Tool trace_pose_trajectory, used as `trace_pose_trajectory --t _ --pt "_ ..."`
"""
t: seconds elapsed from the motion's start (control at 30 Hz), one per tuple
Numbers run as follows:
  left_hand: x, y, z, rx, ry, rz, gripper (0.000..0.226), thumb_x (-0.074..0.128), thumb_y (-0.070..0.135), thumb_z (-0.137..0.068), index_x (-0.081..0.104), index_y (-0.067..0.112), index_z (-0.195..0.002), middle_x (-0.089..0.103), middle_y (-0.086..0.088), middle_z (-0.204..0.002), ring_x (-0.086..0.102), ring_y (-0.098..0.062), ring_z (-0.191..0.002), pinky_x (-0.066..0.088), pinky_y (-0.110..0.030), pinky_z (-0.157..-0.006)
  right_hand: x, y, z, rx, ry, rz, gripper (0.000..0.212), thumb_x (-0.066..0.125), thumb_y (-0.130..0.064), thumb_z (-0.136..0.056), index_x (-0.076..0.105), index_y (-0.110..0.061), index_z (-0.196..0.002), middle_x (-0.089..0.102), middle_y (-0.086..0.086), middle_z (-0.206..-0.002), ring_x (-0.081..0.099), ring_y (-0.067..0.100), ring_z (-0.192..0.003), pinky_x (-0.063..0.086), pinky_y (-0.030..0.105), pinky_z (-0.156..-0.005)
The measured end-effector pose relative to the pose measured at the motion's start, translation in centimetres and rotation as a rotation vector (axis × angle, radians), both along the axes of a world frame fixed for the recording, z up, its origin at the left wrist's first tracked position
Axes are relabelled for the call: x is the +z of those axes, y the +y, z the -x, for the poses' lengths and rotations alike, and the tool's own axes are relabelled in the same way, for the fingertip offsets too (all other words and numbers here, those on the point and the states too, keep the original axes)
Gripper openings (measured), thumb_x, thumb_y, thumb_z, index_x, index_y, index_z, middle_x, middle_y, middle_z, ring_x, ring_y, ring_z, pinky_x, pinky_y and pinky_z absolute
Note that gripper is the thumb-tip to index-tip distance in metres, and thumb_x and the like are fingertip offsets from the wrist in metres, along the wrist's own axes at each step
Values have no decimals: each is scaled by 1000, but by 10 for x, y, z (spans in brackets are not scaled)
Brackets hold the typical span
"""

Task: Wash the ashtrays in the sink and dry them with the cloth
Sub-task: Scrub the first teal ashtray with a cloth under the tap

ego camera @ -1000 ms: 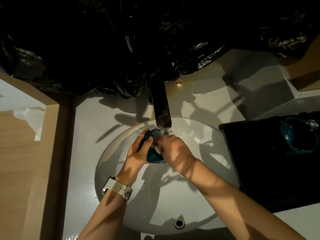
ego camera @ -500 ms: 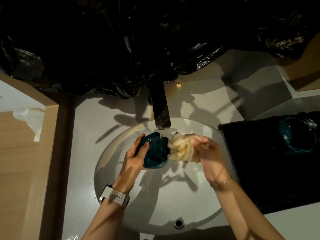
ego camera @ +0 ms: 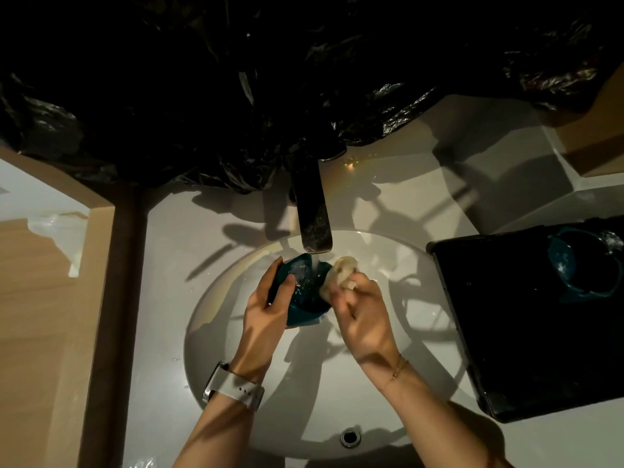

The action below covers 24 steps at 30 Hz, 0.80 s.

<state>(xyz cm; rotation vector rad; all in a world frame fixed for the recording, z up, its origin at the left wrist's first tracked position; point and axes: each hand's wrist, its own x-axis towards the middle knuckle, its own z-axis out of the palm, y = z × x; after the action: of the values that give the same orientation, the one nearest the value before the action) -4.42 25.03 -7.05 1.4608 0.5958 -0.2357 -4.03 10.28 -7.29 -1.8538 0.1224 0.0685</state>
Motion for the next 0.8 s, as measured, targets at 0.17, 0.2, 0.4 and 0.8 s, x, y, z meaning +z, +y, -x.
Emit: trace_pose_trajectory --t 0.17,0.2,0.4,0.8 --pt "-1 -2 3 -32 24 -49 42 62 32 -95 54 45 -134 64 16 -121 64 -11 -112 59 -37 -89 -16 -16 -13 36 -70 278 34 72 -11 -84 50 -31 -67 54 -20 -71 54 -2 -73 44 15 -73" --pt "-1 -1 3 -52 27 -61 42 62 33 -95 54 45 -135 64 18 -120 62 -11 -114 58 -34 -91 -19 -19 -18 46 -19 221 30 72 -13 -84 52 -32 -72 59 -15 -76 58 2 -75 48 23 -73" --pt "4 -9 4 -44 16 -48 40 57 31 -98 53 39 -137 64 13 -125 61 -8 -114 56 -33 -95 -13 -5 -22 62 181 -1 17 59 -33 -94 59 -25 -109 62 1 -110 60 14 -105 48 27 -93" --pt "0 -4 1 -17 13 -139 42 60 30 -96 53 42 -136 59 9 -127 59 -14 -115 57 -23 -87 -19 8 -24 -211 187 -125 31 77 -17 -81 48 -14 -92 58 1 -79 60 11 -66 49 24 -59"
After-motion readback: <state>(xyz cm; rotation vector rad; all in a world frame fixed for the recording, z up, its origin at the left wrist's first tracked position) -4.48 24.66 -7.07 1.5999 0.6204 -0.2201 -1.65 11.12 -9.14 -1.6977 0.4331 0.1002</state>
